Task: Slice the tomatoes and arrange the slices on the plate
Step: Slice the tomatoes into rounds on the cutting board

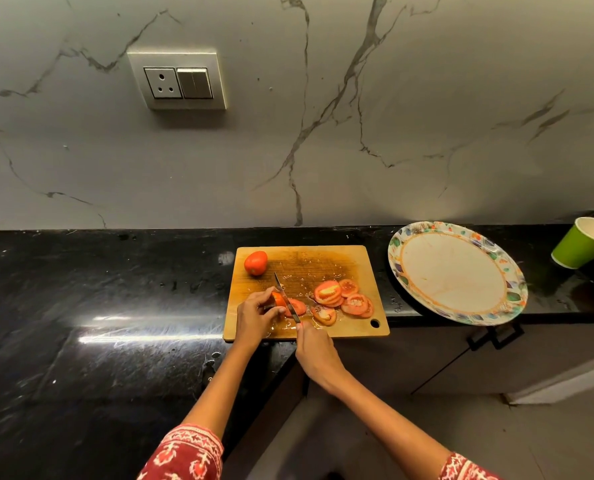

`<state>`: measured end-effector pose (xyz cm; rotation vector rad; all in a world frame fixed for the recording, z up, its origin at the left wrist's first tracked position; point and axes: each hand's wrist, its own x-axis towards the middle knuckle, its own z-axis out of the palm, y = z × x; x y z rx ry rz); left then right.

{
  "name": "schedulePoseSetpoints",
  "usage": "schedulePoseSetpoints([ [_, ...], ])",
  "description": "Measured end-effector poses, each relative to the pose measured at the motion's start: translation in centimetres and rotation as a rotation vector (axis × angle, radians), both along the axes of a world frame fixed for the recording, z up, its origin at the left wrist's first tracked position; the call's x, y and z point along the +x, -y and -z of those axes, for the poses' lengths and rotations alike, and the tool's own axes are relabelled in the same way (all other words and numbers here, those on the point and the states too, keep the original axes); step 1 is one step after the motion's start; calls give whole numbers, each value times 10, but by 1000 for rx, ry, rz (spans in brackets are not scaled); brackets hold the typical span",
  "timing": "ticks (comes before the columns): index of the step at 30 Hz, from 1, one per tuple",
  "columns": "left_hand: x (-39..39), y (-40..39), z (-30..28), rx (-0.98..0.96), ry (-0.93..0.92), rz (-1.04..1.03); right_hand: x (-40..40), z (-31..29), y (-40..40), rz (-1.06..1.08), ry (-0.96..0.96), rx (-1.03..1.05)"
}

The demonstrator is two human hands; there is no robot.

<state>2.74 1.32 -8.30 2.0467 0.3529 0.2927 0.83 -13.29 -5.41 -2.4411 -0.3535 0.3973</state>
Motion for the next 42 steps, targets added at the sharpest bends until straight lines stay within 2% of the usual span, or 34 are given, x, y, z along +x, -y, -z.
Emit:
schedulePoseSetpoints([
  [11,-1,6,-1,-32,22,-18,0,-2,0,2,-10,-6],
  [18,-4,15,-2,-94,87,-187,2,-5,-2,-7,-22,-14],
  [25,-7,12,1,-178,62,-49,3,-6,-2,-5,-19,-5],
  [32,-3,1,2,-123,25,27,4,-7,0,-11,-14,-2],
  [42,-7,10,-5,-132,75,-32,-3,-8,2,-3,-8,-9],
])
